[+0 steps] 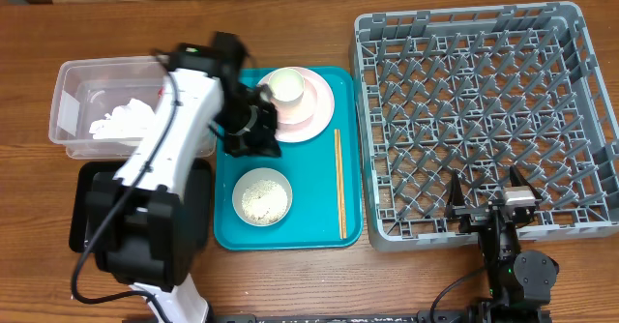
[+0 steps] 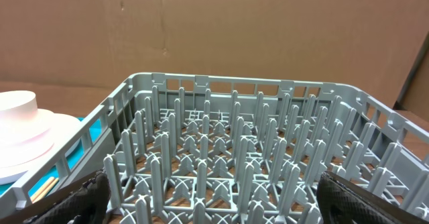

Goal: Sort waste into correct bins and load items into the dishwasher
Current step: 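Move the left gripper to the rim of the rice bowl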

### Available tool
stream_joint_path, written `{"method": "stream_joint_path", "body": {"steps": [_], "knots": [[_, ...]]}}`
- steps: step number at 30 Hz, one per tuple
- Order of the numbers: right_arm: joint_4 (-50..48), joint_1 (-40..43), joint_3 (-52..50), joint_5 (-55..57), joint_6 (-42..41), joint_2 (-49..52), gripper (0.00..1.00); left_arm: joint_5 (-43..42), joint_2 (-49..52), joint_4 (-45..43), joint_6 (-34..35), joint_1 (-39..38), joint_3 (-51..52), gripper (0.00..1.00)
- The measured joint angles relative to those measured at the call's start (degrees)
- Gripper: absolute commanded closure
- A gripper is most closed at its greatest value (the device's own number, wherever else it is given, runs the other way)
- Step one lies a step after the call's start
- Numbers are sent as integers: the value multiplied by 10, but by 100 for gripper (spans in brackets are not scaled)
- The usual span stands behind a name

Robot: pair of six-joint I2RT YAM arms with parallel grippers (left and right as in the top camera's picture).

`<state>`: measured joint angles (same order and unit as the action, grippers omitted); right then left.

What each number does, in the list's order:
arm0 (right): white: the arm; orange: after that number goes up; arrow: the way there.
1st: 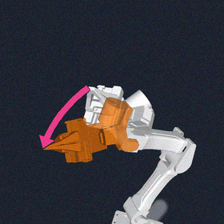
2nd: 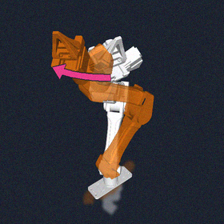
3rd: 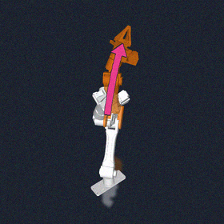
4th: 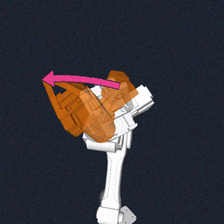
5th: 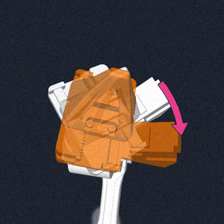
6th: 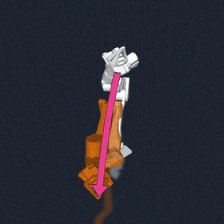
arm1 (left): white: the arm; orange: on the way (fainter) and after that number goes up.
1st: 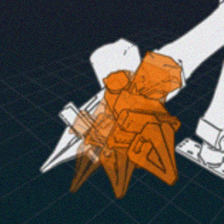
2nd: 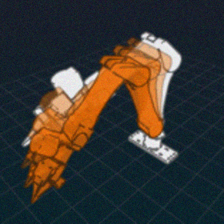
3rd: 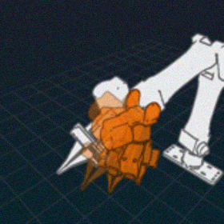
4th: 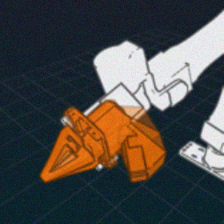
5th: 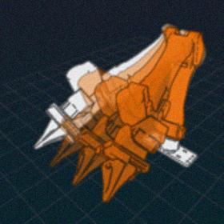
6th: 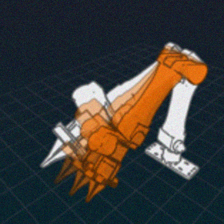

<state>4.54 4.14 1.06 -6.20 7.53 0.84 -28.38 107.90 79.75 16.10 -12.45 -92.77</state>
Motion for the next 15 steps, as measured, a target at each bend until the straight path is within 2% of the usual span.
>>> {"method": "stream_joint_path", "body": {"steps": [7,9,12,15], "knots": [[0,0,0,0,0,0,0,106,0,26,21,-124,0,95],[0,0,0,0,0,0,0,130,0,28,36,-150,0,90],[0,0,0,0,0,0,0,166,0,28,60,-178,0,74],[0,0,0,0,0,0,0,203,0,28,87,-196,0,70]]}}
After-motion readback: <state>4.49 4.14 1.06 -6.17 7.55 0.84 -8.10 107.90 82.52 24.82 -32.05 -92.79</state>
